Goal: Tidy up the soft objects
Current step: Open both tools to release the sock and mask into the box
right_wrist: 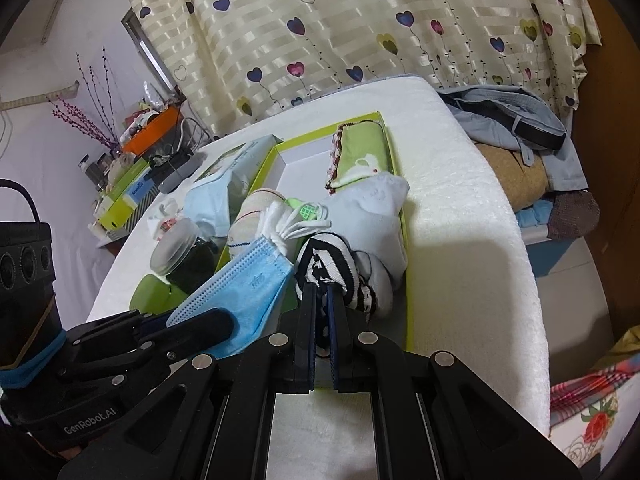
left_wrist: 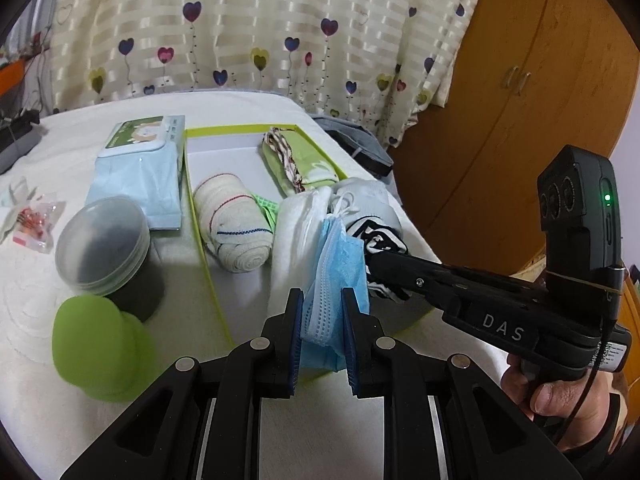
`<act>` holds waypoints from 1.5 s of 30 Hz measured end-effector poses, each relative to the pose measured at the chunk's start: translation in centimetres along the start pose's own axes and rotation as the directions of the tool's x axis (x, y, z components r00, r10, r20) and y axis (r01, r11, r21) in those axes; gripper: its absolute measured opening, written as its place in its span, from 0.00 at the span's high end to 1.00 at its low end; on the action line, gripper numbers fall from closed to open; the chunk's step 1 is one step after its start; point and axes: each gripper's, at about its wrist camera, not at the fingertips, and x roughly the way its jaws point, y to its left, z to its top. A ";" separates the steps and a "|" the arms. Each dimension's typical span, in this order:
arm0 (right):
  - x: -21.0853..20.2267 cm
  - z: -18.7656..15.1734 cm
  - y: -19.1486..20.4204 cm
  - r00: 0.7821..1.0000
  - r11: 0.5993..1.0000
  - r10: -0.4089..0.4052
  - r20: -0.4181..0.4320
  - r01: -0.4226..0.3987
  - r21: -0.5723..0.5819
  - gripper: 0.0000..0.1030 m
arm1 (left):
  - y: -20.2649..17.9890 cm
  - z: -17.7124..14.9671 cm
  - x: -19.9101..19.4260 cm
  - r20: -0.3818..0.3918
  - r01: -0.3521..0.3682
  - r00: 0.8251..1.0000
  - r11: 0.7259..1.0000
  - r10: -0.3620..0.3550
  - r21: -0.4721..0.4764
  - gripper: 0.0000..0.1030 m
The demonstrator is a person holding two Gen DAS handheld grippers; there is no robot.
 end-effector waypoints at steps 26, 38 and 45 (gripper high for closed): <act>-2.3 -0.8 2.9 0.996 0.991 -0.088 0.003 0.088 -0.105 0.61 | -0.3 -0.6 -1.5 0.037 -0.003 0.999 1.000 0.004 -0.005 0.75; -2.9 -1.3 3.7 0.996 0.991 -0.086 0.006 0.086 -0.099 0.61 | 0.4 -1.1 -2.9 0.061 -0.010 0.998 1.000 0.012 -0.028 0.74; -1.0 -1.6 5.7 0.998 0.987 -0.053 -0.022 0.049 -0.153 0.79 | 1.8 -0.8 -3.5 0.074 -0.024 0.997 0.998 0.028 -0.057 0.74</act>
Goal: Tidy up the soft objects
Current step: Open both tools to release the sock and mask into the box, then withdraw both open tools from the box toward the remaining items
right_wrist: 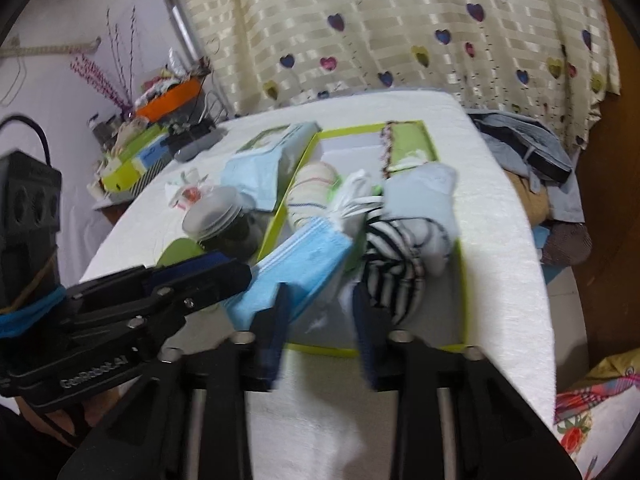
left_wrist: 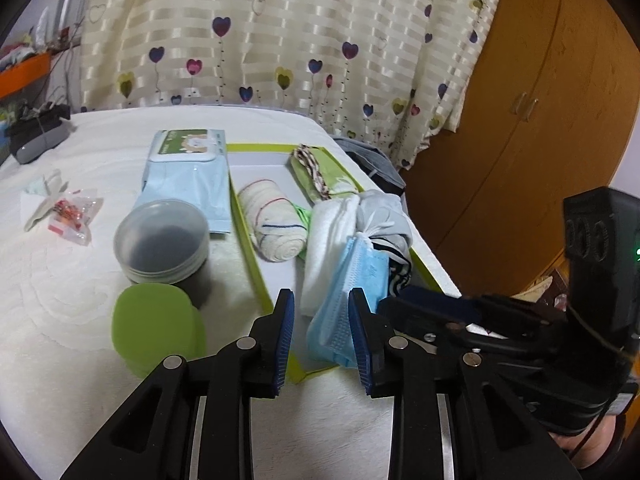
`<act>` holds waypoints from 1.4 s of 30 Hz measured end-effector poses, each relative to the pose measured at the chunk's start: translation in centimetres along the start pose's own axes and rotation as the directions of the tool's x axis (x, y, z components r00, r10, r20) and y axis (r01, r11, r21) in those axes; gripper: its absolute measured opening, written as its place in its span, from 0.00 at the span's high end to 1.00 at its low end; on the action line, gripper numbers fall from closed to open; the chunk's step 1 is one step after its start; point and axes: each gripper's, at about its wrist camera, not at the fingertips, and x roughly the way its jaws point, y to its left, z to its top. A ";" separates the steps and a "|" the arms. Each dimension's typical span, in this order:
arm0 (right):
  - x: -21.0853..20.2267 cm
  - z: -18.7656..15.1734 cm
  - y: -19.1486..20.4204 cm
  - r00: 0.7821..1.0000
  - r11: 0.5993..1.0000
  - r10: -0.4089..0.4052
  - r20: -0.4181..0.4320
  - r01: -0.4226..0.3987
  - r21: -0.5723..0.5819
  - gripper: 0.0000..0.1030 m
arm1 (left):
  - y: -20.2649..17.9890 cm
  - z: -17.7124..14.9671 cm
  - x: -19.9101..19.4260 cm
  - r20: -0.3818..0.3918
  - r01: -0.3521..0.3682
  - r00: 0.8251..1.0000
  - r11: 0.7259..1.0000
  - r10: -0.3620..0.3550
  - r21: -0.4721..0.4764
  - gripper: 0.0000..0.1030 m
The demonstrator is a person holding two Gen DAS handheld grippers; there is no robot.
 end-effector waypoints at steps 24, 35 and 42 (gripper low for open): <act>0.1 1.3 0.0 0.993 0.993 -0.115 0.036 0.116 -0.005 0.76 | 1.3 0.1 -2.4 0.040 -0.002 0.999 1.000 0.003 -0.019 0.74; -3.4 1.0 2.5 0.989 0.993 -0.104 0.105 0.109 -0.036 0.60 | 1.4 -0.4 -5.5 0.086 -0.017 0.996 1.000 0.018 -0.008 0.72; -4.3 0.9 5.1 0.989 0.993 -0.073 0.131 0.084 -0.084 0.60 | 2.9 -1.0 -7.4 0.113 -0.040 0.993 0.999 0.043 -0.031 0.69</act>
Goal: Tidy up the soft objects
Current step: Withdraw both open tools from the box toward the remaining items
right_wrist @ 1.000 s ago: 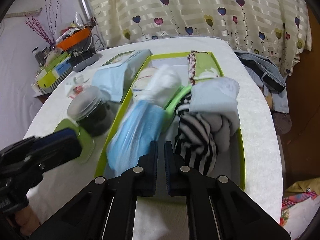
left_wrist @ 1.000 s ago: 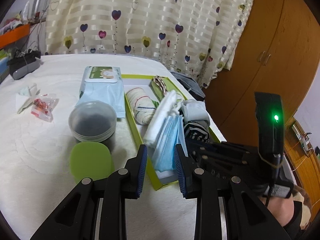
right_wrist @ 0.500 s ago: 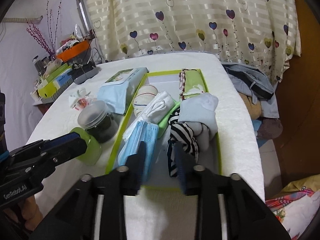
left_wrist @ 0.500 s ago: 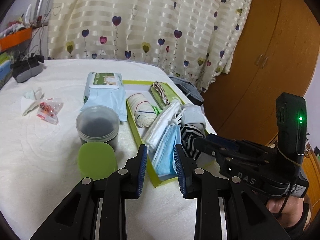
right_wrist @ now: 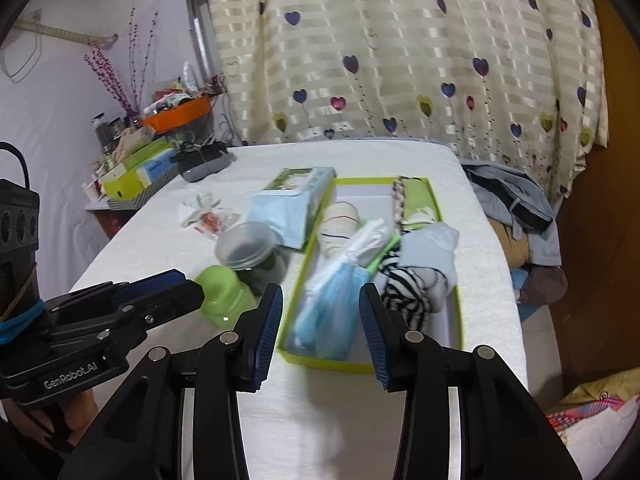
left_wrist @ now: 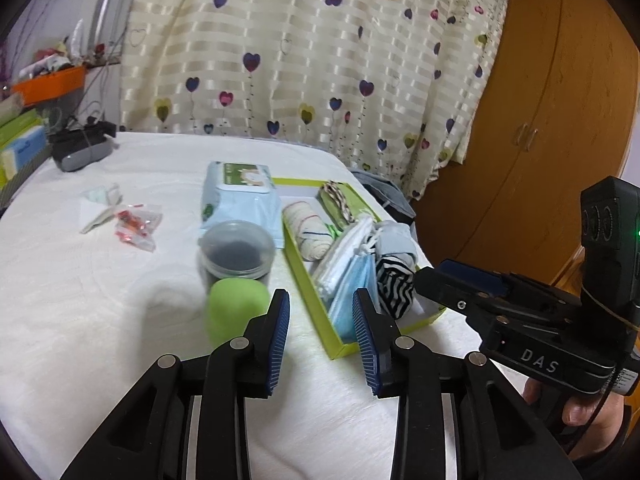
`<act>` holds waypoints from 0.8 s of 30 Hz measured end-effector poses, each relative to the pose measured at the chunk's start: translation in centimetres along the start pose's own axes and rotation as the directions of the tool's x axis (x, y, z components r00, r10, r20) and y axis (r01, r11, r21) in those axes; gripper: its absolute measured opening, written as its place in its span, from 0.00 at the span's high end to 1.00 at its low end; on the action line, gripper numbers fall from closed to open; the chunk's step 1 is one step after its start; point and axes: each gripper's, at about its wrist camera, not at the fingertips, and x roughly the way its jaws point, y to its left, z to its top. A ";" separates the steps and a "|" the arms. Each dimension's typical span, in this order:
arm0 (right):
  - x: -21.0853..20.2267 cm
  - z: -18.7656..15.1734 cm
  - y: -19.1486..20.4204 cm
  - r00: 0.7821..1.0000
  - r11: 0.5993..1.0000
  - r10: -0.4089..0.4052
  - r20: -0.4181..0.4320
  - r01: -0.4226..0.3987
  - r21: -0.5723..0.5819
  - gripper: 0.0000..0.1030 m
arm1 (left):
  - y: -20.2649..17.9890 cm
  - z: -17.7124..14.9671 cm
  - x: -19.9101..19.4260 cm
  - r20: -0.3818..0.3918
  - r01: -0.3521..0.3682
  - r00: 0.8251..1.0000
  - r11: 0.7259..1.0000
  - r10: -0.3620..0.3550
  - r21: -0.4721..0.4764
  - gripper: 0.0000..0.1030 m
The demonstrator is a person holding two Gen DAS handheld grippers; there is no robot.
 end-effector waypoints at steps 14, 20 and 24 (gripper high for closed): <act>0.6 1.4 4.9 0.996 0.992 0.089 0.017 -0.087 -0.088 0.55 | 5.9 -0.2 -2.4 0.034 -0.069 0.997 0.993 0.073 -0.090 0.66; 2.8 2.7 7.9 0.991 0.982 0.133 -0.017 -0.134 -0.134 0.55 | 9.4 0.2 -3.0 0.048 -0.120 0.991 0.983 0.128 -0.142 0.66; 4.6 3.8 9.8 0.987 0.973 0.157 -0.046 -0.162 -0.167 0.55 | 12.3 0.8 -3.2 0.052 -0.162 0.984 0.972 0.173 -0.170 0.66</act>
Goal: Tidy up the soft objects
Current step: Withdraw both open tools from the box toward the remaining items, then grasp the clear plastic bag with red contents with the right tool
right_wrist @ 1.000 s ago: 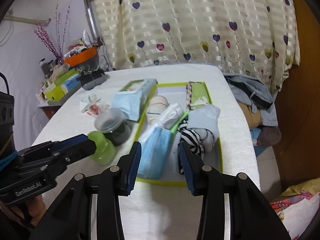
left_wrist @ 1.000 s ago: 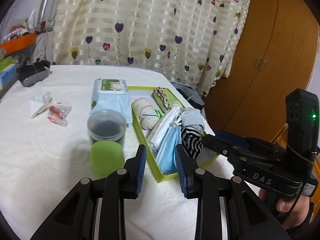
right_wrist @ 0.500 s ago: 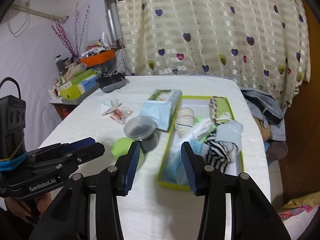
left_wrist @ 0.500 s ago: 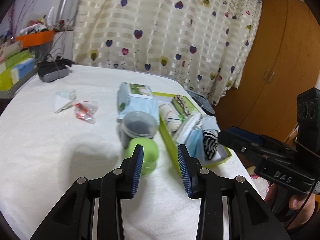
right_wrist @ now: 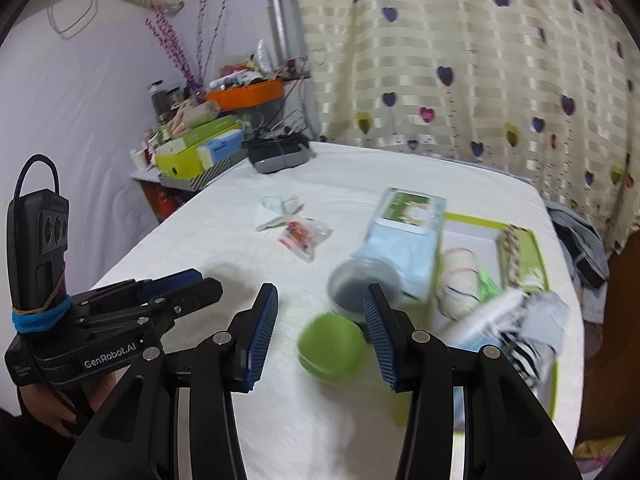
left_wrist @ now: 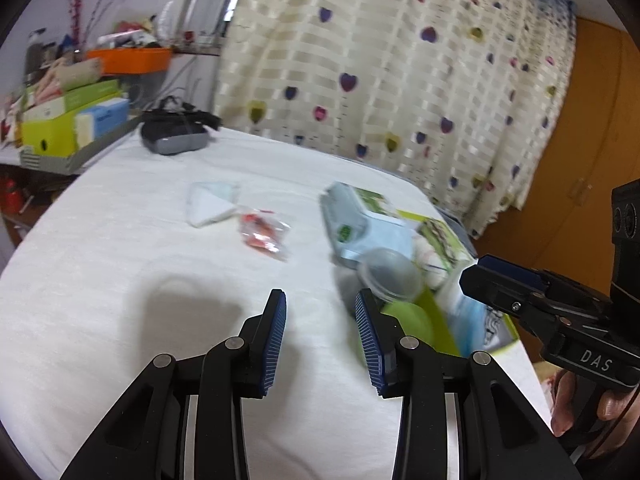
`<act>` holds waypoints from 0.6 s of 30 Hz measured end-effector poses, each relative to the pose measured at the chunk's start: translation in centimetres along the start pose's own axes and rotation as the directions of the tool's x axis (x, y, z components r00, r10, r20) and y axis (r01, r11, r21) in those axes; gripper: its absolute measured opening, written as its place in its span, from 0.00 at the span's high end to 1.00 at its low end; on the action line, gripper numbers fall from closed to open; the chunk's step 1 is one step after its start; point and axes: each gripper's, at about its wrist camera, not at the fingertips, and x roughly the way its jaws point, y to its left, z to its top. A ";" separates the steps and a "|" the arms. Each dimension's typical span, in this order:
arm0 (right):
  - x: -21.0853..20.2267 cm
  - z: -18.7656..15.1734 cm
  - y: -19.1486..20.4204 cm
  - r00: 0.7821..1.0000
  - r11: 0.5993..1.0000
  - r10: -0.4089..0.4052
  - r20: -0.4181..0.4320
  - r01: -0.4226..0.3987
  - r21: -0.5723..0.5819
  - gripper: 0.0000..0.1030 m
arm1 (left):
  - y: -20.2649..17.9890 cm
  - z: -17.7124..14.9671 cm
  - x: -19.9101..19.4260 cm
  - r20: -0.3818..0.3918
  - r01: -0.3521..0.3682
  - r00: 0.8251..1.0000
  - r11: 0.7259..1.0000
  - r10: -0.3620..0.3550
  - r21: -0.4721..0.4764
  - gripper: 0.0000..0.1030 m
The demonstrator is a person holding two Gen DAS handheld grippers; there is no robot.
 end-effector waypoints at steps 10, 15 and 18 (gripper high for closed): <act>6.4 3.2 2.7 0.994 0.995 0.029 -0.103 -0.039 -0.094 0.55 | 4.9 1.9 1.4 -0.005 -0.075 0.997 0.997 0.075 -0.025 0.66; 10.1 5.3 3.5 0.984 0.988 0.027 -0.178 -0.053 -0.143 0.55 | 6.7 3.2 2.2 -0.009 -0.118 0.993 0.993 0.118 -0.013 0.66; 12.6 6.3 4.0 0.974 0.987 0.030 -0.226 -0.065 -0.148 0.55 | 7.5 4.0 2.6 -0.008 -0.136 0.991 0.991 0.136 0.006 0.66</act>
